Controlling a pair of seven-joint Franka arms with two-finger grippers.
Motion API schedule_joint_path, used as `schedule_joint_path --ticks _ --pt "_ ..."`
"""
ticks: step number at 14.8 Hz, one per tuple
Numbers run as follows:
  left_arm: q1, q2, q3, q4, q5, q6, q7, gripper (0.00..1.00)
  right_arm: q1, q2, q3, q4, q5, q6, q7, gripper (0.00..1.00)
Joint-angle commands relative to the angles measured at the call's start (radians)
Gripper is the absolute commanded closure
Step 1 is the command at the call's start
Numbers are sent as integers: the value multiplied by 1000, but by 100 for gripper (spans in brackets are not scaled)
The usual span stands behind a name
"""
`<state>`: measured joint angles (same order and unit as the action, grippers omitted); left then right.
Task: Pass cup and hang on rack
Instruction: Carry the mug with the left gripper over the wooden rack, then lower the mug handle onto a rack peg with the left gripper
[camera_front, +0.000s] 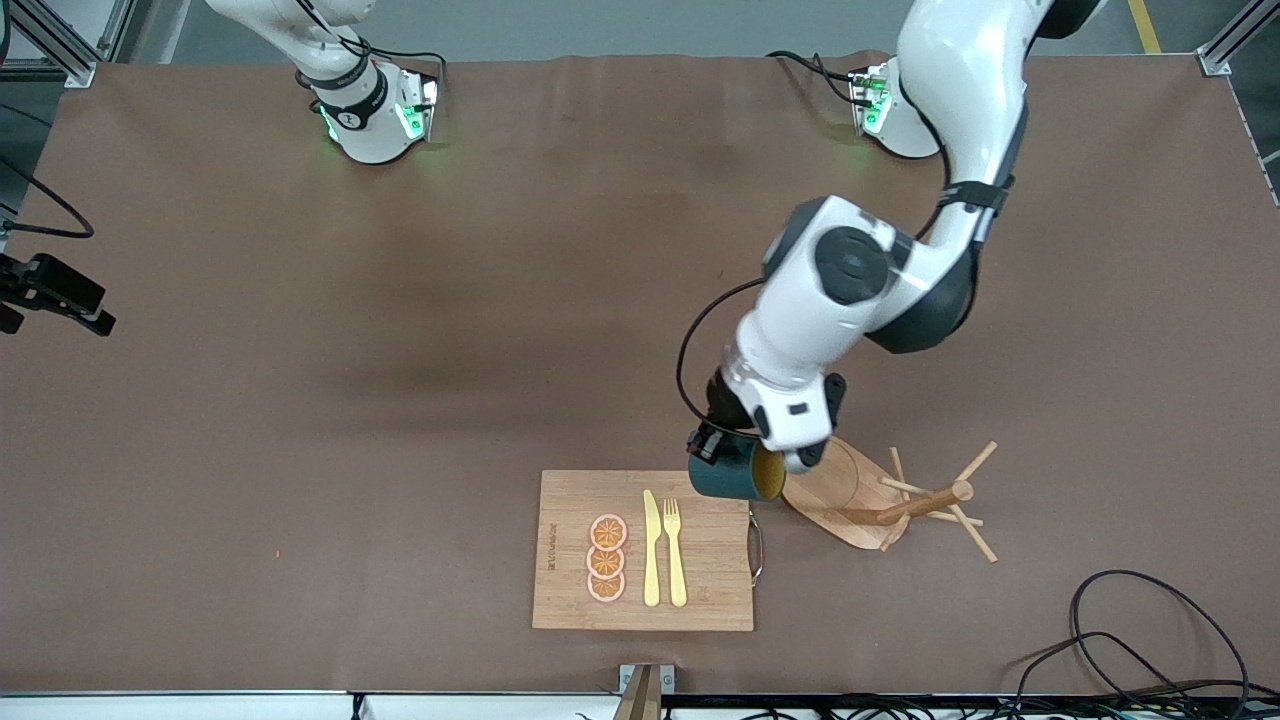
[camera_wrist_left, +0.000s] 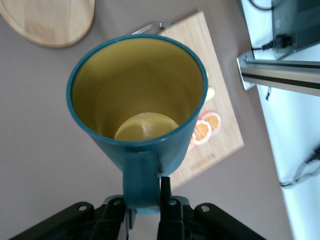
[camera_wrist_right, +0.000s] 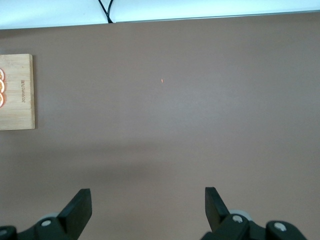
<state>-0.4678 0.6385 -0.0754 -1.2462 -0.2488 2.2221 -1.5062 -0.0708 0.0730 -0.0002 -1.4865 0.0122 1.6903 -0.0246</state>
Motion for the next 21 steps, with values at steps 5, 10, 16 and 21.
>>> schedule_joint_path --ticks 5,10,16,21 --pt "164 -10 -7 -32 -392 -82 268 99 -7 -30 14 -28 -12 -9 5 0" --pt "231 6 -9 -29 -422 -169 304 98 -9 -30 12 -26 -11 -9 5 0" --pt "288 3 -12 -27 -484 -246 305 98 -9 -30 12 -26 -8 -9 5 0" --pt "330 -6 -14 -27 -538 -298 300 98 -9 -30 12 -28 -8 -9 5 0"
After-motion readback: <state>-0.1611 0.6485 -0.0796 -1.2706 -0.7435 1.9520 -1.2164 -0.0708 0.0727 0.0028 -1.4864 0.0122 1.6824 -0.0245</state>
